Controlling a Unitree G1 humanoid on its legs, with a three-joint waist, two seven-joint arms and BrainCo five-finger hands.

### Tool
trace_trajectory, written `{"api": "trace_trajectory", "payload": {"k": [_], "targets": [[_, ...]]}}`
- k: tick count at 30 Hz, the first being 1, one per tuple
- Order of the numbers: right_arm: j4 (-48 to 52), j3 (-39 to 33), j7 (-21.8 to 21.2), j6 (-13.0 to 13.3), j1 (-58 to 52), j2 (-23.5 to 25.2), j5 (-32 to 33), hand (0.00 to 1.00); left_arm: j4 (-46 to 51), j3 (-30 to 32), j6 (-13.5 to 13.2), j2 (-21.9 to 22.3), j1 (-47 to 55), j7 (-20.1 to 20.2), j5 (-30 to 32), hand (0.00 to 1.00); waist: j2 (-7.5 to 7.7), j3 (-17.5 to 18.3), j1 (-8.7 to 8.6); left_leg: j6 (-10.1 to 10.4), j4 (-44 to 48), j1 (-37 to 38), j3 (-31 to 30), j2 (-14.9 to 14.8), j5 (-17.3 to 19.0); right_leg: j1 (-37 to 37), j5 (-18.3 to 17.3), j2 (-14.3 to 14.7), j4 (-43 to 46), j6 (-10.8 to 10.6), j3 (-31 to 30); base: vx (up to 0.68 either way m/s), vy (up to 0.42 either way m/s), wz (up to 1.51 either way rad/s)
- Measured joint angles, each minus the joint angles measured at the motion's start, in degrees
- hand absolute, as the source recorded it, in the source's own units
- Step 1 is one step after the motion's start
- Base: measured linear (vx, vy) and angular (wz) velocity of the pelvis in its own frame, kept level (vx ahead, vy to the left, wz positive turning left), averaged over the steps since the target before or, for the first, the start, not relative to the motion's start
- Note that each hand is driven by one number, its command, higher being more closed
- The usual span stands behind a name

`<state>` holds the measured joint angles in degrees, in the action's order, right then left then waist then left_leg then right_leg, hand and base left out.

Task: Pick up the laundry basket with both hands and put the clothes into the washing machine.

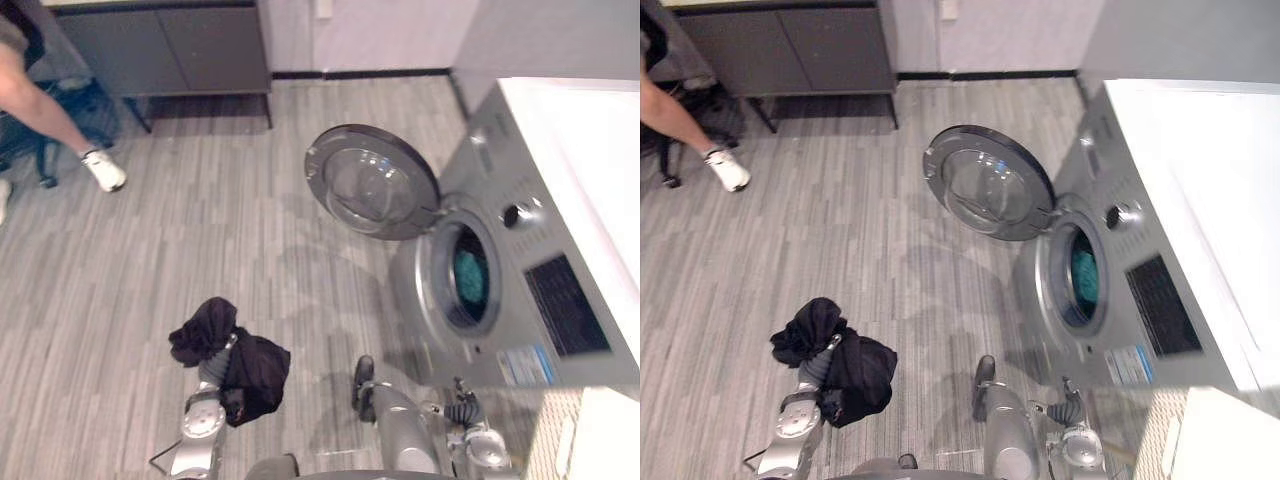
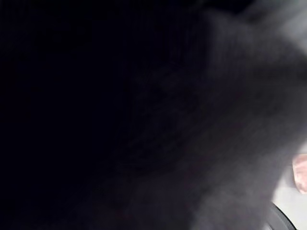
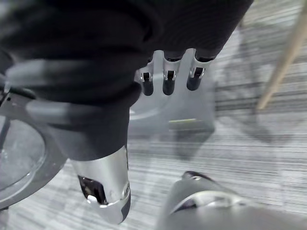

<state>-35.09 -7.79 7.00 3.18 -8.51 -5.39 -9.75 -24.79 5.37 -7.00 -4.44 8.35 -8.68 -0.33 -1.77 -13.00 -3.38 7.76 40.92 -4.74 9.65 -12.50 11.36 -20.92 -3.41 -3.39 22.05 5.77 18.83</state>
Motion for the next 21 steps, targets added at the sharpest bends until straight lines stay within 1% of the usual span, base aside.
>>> {"api": "trace_trajectory", "payload": {"k": [1, 2, 3, 4, 5, 6, 7, 8, 9, 10, 11, 12, 13, 14, 15, 16, 17, 18, 19, 20, 21], "targets": [[1.29, 0.46, 0.05, 0.04, 0.05, -0.07, 0.01, 0.0, 0.01, 0.55, 0.04, 0.61, 0.67, -0.03, -0.01, 1.0, -0.25, -0.04, 0.8, -0.02, 6.67, -2.41, -0.22, -1.95, -2.88, 1.85, -0.84, 1.42, -0.41, 0.6, -0.74, 0.64, -0.197, -0.88], [4.02, 1.01, 0.37, 0.36, 0.21, -0.31, 0.16, 0.0, 0.16, 0.5, 0.23, 1.38, 1.66, 0.16, -0.01, 1.0, -0.45, -0.11, 2.3, -0.79, 18.93, -6.7, -1.3, -4.96, -2.21, 5.88, -1.99, 4.24, -1.54, 1.49, -2.56, 0.59, -0.142, -1.02], [5.72, 0.94, 0.58, 0.44, 0.26, -0.11, 0.19, 0.0, 0.34, -0.43, 0.3, 1.69, 1.64, 0.71, -0.03, 1.0, -0.16, -0.16, 2.88, -1.04, 23.26, -9.47, -1.76, -5.47, -1.72, 8.63, -2.13, 5.27, -2.87, 1.7, -3.77, 0.55, -0.116, -0.97], [6.44, 0.97, 0.61, 0.44, 0.47, 0.08, 0.2, 0.0, 0.94, -0.82, 0.32, 1.79, 1.65, 1.06, -0.03, 1.0, 0.45, -0.34, 3.22, -1.64, 23.62, -10.56, -1.45, -5.35, -1.35, 9.98, -2.32, 5.38, -3.44, 1.94, -5.12, 0.49, -0.081, -0.84], [7.62, 0.96, 0.6, 0.45, 0.81, 0.29, 0.22, 0.0, 2.87, -1.48, 0.31, 2.12, 1.65, 1.22, -0.03, 1.0, 1.71, -0.78, 4.3, -3.26, 21.36, -12.78, 0.15, -4.82, -0.35, 13.25, -2.39, 5.43, -5.53, 2.02, -8.24, 0.37, -0.041, -0.75], [7.83, 0.96, 0.6, 0.45, 0.8, 0.3, 0.22, 0.0, 3.61, -1.61, 0.3, 2.26, 1.64, 1.24, -0.03, 1.0, 2.03, -0.66, 4.34, -3.82, 19.61, -13.08, 0.47, -4.61, -0.01, 14.18, -2.39, 5.4, -6.22, 2.02, -9.21, 0.43, -0.015, -0.98], [8.31, 1.03, 0.68, 0.41, 0.83, 0.41, 0.22, 0.0, 5.07, -1.64, 0.22, 2.6, 1.71, 1.23, -0.04, 1.0, 2.24, -0.76, 4.67, -4.73, 14.95, -14.36, 0.57, -4.3, 0.55, 15.9, -2.39, 5.49, -7.32, 2.01, -11.42, 0.39, 0.057, -1.06], [8.6, 1.05, 0.78, 0.3, 0.86, 0.55, 0.21, 0.0, 5.94, -1.62, 0.13, 2.73, 1.7, 1.22, -0.03, 1.0, 2.2, -0.78, 4.98, -5.21, 7.92, -15.15, -0.6, -2.88, 1.04, 17.6, -2.42, 5.55, -8.19, 1.96, -14.42, 0.37, 0.1, -1.08], [8.67, 1.07, 0.85, 0.27, 0.85, 0.59, 0.21, 0.0, 6.24, -1.62, 0.13, 2.75, 1.7, 1.19, -0.03, 1.0, 2.26, -0.8, 5.17, -5.19, 4.67, -15.18, -2.02, -1.93, 1.11, 17.95, -2.53, 5.52, -8.24, 1.77, -16.03, 0.38, 0.23, -1.54], [8.89, 1.26, 1.16, 0.27, 0.82, 0.62, 0.19, 0.0, 6.74, -1.62, 0.11, 3.0, 1.6, 1.07, -0.02, 1.0, 2.19, -0.76, 6.34, -4.68, -4.76, -14.66, -7.88, 1.16, 1.01, 18.58, -2.95, 5.53, -8.05, 1.04, -20.14, 0.31, 0.243, -1.33], [8.93, 1.53, 1.4, 0.28, 0.79, 0.63, 0.16, 0.0, 6.98, -1.62, 0.07, 3.07, 1.66, 1.04, -0.02, 1.0, 2.16, -0.71, 6.69, -4.24, -8.24, -13.84, -10.5, 2.28, 0.74, 18.7, -3.52, 5.47, -7.69, 0.07, -21.4, 0.35, 0.341, -1.95], [9.0, 1.68, 1.76, 0.29, 0.45, 0.55, 0.13, 0.0, 6.98, -1.65, 0.01, 3.42, 2.11, 1.03, -0.01, 1.0, 1.26, -0.21, 7.39, -2.01, -15.63, -11.99, -16.71, 3.59, -1.51, 18.58, -5.91, 6.1, -5.88, -3.57, -24.28, 0.27, 0.364, -1.8], [9.17, 1.69, 1.76, 0.27, -0.21, 0.11, 0.06, 0.0, 7.07, -1.97, -0.03, 4.39, 3.33, 1.0, 0.01, 1.0, -1.36, 1.19, 7.53, -0.68, -18.26, -11.03, -20.78, 2.54, -6.49, 18.35, -8.66, 8.3, -4.54, -5.57, -26.24, 0.3, 0.483, -2.03], [8.31, 1.54, 1.79, -0.03, 0.08, 1.05, -0.03, 0.0, 6.23, -1.92, 0.06, 4.22, 3.44, 1.01, 0.02, 1.0, -0.54, 1.18, 7.4, 0.79, -15.23, -10.73, -19.27, 1.9, -1.45, 17.56, -11.35, 8.44, -2.51, -6.9, -28.55, 0.21, 0.411, -1.41], [8.48, 1.63, 1.71, -0.29, -0.4, 1.82, -0.08, 0.0, 5.71, -1.98, 0.32, 3.6, 3.2, 1.01, 0.02, 1.0, 0.48, 1.56, 7.15, 0.31, -14.69, -10.35, -17.73, 2.24, -0.59, 16.92, -11.54, 7.75, -1.4, -7.25, -29.55, 0.14, 0.355, -1.25], [8.79, 2.05, 1.63, -0.29, -1.87, 3.32, -0.15, 0.0, 5.68, -1.94, 0.45, 2.7, 3.3, 1.06, 0.03, 1.0, 2.12, 2.38, 7.23, -0.92, -14.48, -9.29, -13.79, 2.89, 0.75, 16.12, -12.3, 6.32, -0.27, -8.51, -32.15, 0.08, 0.221, -1.07], [8.8, 2.06, 1.66, -0.34, -2.67, 3.91, -0.16, 0.0, 5.68, -1.95, 0.45, 2.49, 3.51, 1.07, 0.04, 1.0, 3.47, 3.18, 7.21, -1.55, -14.49, -8.18, -11.14, 3.24, 1.3, 16.11, -12.38, 5.45, -0.3, -8.91, -34.16, 0.1, 0.25, -1.38], [8.77, 2.03, 1.71, -0.4, -3.23, 3.98, -0.14, 0.0, 5.69, -1.99, 0.42, 2.45, 3.84, 1.09, 0.07, 1.0, 4.27, 3.69, 6.96, -2.56, -14.48, -6.53, -7.55, 3.49, 2.2, 16.15, -12.02, 4.48, -0.58, -9.72, -36.64, 0.06, 0.23, -1.03], [8.75, 2.02, 1.72, -0.4, -3.19, 3.96, -0.14, 0.0, 5.7, -1.99, 0.41, 2.42, 3.8, 1.09, 0.12, 1.0, 4.29, 3.76, 6.75, -2.97, -14.47, -6.11, -6.17, 3.53, 2.53, 16.07, -11.72, 4.14, -0.88, -10.25, -37.44, 0.03, 0.269, -1.17], [8.27, 2.04, 1.71, -0.39, -2.8, 3.94, -0.14, 0.0, 5.72, -1.86, 0.39, 2.3, 3.5, 1.07, 0.13, 1.0, 4.74, 4.08, 6.27, -3.44, -14.6, -5.3, -3.52, 3.41, 3.11, 15.54, -10.59, 3.78, -1.81, -11.35, -38.9, -0.02, 0.261, -1.26], [5.64, 2.07, 1.73, -0.25, -0.53, 3.75, -0.15, 0.0, 4.91, -1.09, 0.23, 1.81, 3.41, 1.1, 0.13, 1.0, 4.32, 4.35, 5.72, -3.72, -15.77, -4.82, -0.07, 2.84, 3.14, 14.08, -8.23, 3.04, -3.84, -12.61, -38.12, -0.04, 0.183, -1.34]]}}
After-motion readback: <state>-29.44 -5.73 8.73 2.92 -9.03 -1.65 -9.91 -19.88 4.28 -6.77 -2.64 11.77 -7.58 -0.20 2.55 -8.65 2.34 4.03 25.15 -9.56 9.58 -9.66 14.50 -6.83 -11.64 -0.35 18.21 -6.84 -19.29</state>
